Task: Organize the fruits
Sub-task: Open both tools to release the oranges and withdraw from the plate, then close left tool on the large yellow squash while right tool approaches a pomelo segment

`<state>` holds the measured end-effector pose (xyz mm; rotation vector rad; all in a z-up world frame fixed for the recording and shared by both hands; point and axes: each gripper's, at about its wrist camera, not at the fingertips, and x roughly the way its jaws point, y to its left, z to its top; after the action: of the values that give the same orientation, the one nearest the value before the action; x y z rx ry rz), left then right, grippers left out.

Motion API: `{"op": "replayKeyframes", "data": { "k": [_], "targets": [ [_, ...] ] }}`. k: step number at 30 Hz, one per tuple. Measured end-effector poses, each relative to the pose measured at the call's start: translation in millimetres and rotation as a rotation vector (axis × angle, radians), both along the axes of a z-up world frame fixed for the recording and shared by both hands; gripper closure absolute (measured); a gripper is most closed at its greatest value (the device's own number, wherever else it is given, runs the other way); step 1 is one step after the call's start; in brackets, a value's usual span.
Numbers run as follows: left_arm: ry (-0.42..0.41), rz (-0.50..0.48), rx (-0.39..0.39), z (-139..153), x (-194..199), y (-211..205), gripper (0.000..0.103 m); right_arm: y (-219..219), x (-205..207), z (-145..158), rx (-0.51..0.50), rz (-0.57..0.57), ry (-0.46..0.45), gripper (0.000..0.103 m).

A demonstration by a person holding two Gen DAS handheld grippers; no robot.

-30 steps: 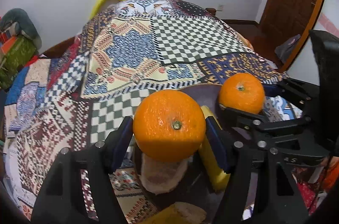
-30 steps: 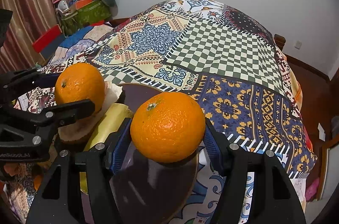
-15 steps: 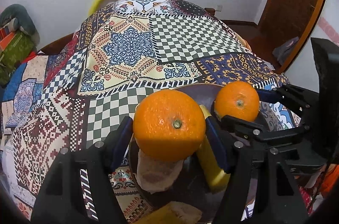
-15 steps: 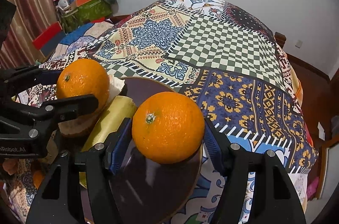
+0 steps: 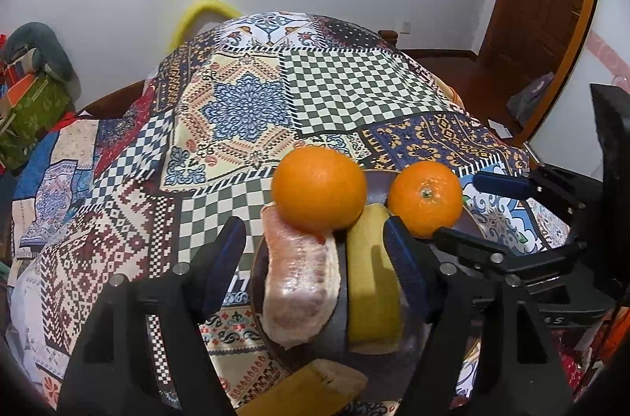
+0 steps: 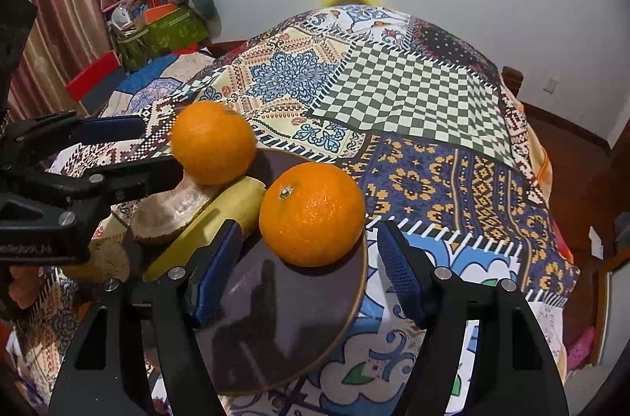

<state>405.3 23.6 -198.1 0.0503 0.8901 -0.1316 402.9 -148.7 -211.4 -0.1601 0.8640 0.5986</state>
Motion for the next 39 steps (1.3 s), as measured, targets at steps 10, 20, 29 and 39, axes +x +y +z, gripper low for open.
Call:
{"op": "replayKeyframes", "data": {
  "k": [10, 20, 29, 39],
  "targets": [
    [-0.013, 0.042, -0.015, 5, -9, 18, 0.031, -2, -6, 9, 0.000, -0.005, -0.032, 0.035],
    [-0.027, 0.066, -0.023, 10, -37, 32, 0.031, -7, -13, 17, 0.019, -0.027, -0.031, 0.035],
    [0.000, 0.083, 0.012, 10, -91, 50, 0.031, -7, -56, 36, 0.047, -0.026, -0.054, 0.035],
    [0.087, 0.060, 0.011, -24, -133, 51, 0.031, -5, -99, 30, 0.042, -0.030, -0.044, 0.035]
  ]
}}
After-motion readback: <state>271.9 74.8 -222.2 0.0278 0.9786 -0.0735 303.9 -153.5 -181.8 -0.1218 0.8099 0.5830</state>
